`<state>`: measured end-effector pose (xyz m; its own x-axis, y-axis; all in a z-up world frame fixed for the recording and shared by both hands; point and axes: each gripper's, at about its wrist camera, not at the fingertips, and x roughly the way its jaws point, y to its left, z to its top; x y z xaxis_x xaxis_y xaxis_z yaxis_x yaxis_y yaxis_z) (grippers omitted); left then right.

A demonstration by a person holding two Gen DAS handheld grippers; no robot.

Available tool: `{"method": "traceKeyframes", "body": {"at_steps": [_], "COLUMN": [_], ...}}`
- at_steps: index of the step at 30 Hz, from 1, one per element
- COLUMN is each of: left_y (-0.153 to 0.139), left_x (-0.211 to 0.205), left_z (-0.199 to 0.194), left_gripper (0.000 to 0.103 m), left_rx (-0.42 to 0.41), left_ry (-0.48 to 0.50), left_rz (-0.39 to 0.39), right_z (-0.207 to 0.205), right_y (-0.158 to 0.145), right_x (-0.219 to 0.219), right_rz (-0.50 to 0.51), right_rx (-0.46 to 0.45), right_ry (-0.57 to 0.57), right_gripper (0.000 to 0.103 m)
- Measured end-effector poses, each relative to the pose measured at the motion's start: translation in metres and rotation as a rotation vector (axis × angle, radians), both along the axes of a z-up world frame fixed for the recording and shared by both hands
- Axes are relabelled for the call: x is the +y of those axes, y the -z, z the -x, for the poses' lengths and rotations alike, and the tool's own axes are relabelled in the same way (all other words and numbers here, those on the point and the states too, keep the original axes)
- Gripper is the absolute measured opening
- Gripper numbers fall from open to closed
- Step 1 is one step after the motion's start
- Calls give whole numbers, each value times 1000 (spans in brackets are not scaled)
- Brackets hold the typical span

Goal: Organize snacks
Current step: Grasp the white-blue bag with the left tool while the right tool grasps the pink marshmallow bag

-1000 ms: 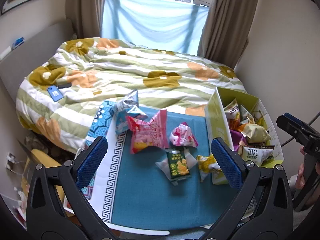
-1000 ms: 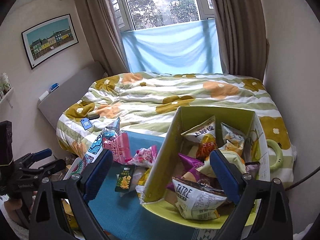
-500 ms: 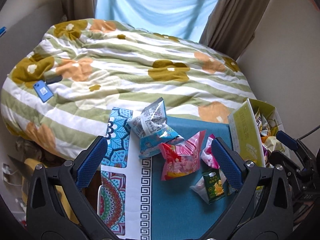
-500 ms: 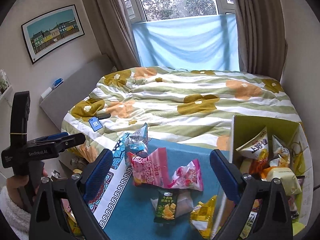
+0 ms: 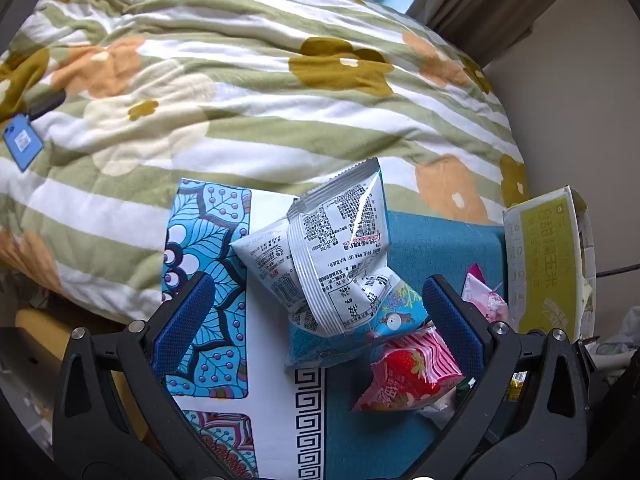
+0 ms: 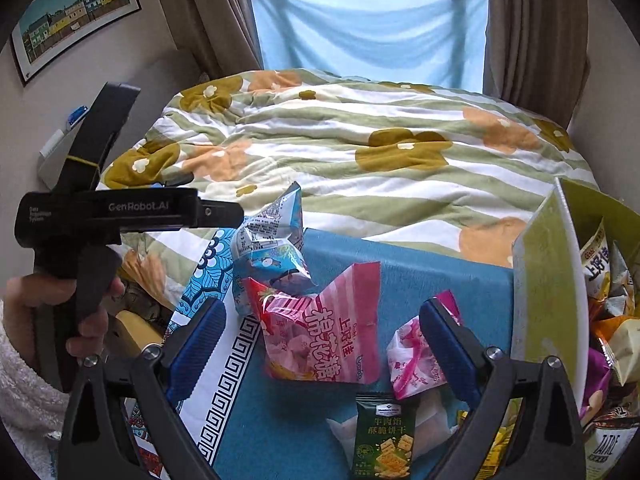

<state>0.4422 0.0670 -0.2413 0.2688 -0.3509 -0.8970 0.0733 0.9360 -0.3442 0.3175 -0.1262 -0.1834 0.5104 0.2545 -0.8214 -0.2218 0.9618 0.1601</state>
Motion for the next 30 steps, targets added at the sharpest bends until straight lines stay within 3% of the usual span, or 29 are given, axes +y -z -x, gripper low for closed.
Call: {"method": "traceKeyframes", "body": {"at_steps": [5,11,16,19,30], "left_y": [27,40,46,44,34], "left_x": [-10,-6,0,-3,10], "left_z": [-7,-10,-10,-8,4], "left_gripper": [102,101,84,71,61], "left_rx": [46,68,72,67,42], "left_ry": [24,2,-2,11,11], "left_rz": [14,59,137,125,82], "right_z": [-7,-18,-27,-30,-34], "right_y": [28,54,68,73,83], "right_x": [14,19,20,19,19], "right_rz": [49,64,50,40,46], "right_rx": [44,98,132,144,163], "right_ry": [-46,-95,-119,-126,-153], "right_gripper": [97,97,97,97,97]}}
